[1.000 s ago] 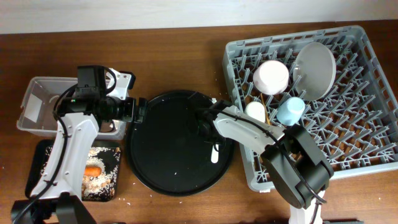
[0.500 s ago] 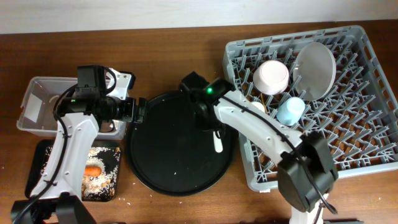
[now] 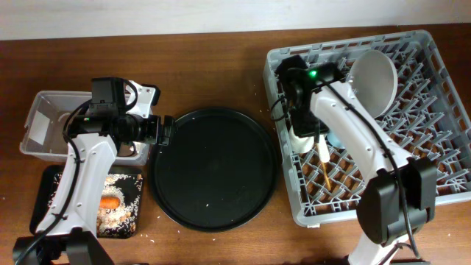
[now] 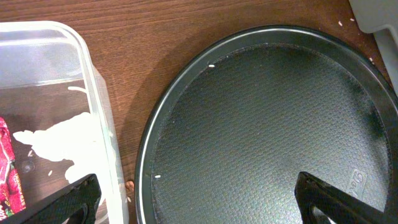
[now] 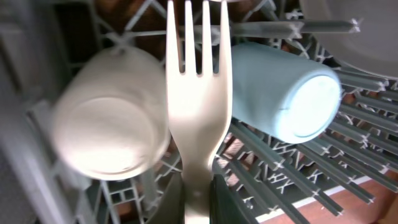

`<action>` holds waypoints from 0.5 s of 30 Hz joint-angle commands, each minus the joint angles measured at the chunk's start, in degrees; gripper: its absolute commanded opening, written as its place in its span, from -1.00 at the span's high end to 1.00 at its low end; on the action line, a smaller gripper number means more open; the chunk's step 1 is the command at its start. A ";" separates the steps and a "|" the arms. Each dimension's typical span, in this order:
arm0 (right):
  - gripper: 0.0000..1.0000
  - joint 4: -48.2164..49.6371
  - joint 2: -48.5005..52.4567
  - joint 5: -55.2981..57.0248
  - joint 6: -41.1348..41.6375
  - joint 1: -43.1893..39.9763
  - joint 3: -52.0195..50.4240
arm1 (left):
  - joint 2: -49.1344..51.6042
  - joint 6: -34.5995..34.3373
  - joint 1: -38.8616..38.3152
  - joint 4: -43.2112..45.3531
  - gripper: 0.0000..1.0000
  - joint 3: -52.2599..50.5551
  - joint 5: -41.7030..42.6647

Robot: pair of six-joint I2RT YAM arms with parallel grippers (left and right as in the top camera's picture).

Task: Sort waste into correct bins and load items into the dishwasher rack
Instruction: 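Insert the white fork into the grey rack between the cups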

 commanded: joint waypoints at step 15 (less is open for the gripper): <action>0.35 4.92 -1.95 0.24 -3.17 -2.54 -4.96 | 0.09 0.31 0.35 0.15 -0.98 -0.26 0.17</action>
